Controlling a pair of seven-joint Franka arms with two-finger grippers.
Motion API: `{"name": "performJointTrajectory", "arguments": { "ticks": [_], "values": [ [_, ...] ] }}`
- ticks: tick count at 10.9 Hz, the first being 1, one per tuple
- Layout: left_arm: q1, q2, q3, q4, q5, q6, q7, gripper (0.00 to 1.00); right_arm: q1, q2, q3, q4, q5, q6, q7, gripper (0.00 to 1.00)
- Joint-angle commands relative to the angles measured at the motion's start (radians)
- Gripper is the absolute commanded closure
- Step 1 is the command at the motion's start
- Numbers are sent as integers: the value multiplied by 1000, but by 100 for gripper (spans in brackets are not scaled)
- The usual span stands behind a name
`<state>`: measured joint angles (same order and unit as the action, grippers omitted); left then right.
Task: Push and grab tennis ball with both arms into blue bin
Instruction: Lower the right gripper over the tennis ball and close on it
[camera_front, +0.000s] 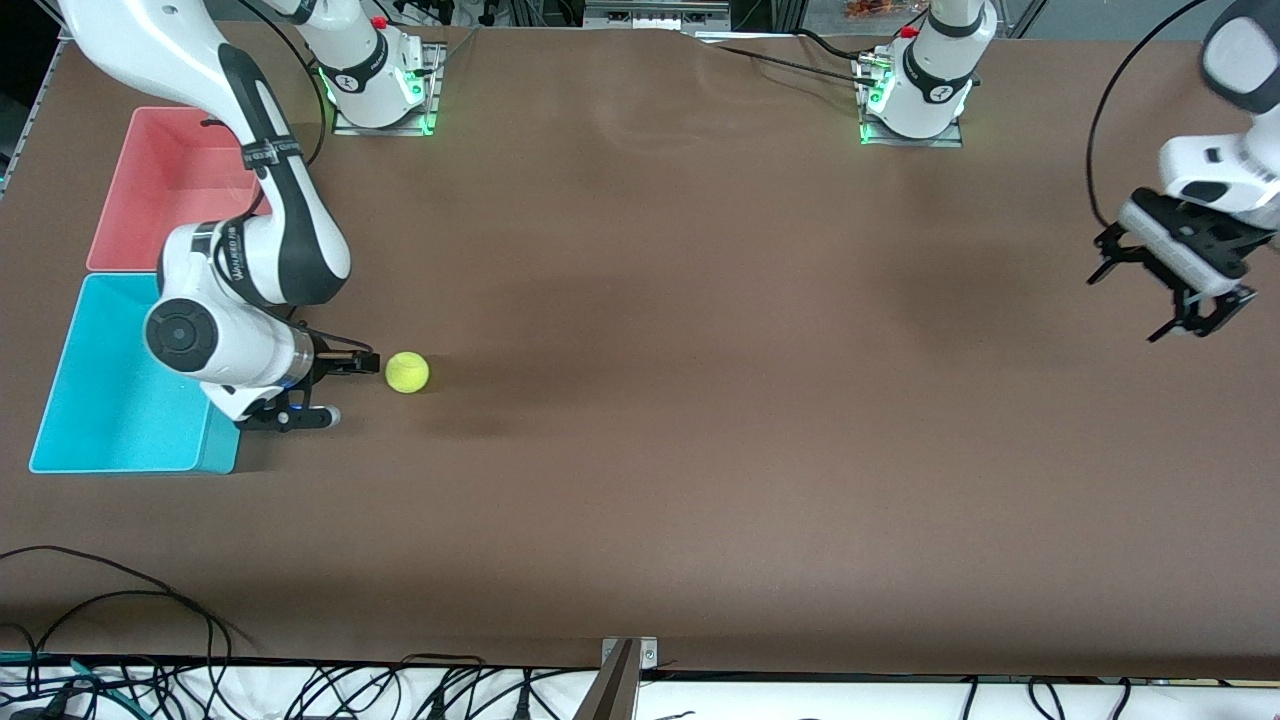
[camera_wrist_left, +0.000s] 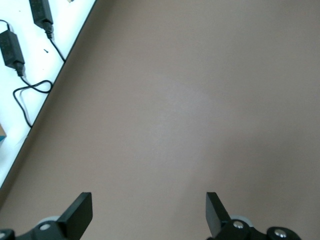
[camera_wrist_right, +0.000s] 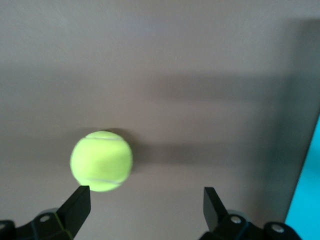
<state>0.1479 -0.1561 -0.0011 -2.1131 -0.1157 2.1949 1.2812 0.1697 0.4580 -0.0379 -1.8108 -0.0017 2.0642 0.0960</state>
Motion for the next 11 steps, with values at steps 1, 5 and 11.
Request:
{"name": "performJointTrajectory", "arguments": {
  "ticks": [1,5,11],
  "values": [
    [-31,-6,50,91,22,-107,-20,0,4,-21,0,-117,9,86,18,0],
    [-48,-13,62,186,33,-250,-297,0,4,4,-2,-159,0,178,16,0],
    [-67,-13,46,350,85,-548,-816,0,5,11,-7,-177,-7,203,7,0]
  ]
}}
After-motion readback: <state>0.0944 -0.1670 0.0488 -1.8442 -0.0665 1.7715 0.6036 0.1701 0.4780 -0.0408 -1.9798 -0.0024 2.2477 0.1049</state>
